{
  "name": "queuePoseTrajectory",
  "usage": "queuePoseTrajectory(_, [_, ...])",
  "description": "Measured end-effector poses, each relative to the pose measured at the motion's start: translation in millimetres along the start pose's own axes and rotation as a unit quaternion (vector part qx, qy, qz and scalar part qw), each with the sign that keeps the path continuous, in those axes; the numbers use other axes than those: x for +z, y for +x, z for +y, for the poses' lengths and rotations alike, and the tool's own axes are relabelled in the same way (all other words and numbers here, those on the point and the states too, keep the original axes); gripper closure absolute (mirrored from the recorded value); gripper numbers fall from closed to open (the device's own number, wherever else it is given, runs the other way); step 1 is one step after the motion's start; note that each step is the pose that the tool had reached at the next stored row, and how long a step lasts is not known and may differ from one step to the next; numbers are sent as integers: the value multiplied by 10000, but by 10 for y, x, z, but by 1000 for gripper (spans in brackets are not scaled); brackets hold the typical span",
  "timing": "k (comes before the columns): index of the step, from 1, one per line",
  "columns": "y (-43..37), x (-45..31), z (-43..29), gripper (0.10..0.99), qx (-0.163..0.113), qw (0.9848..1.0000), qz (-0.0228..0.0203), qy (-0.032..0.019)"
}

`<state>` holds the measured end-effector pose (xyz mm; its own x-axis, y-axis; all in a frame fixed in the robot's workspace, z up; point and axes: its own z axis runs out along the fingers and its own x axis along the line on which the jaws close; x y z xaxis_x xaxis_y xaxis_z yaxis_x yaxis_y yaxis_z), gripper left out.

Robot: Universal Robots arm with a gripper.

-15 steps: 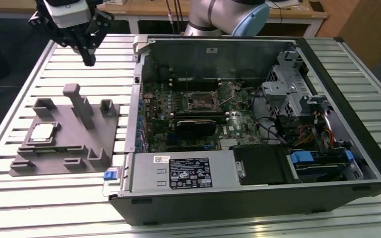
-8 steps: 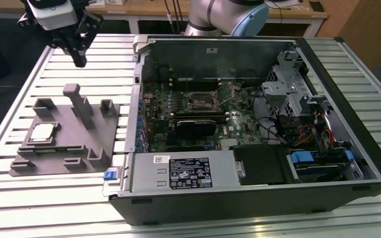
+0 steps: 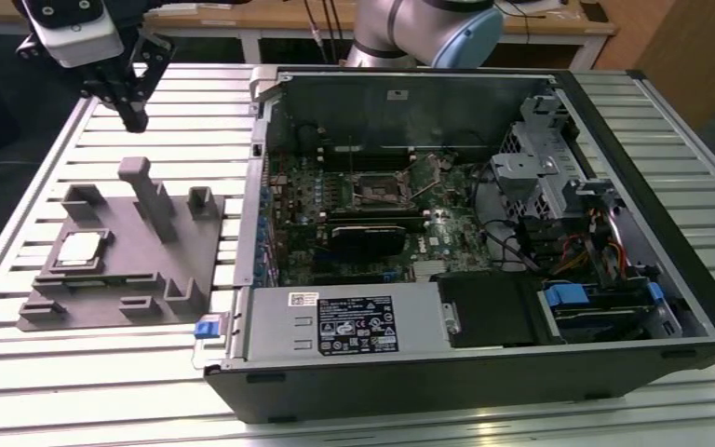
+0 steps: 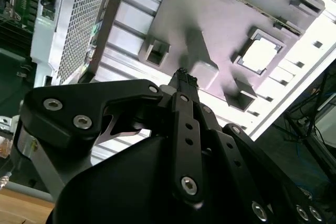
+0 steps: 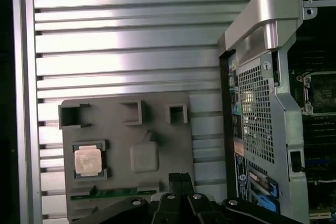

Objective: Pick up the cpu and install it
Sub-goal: 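Reach for the cpu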

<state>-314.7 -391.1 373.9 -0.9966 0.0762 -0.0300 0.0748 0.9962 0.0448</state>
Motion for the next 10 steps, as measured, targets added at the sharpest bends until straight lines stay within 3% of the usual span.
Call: queuePoseTrajectory(10, [204, 102, -21, 980, 0, 10000, 0, 0])
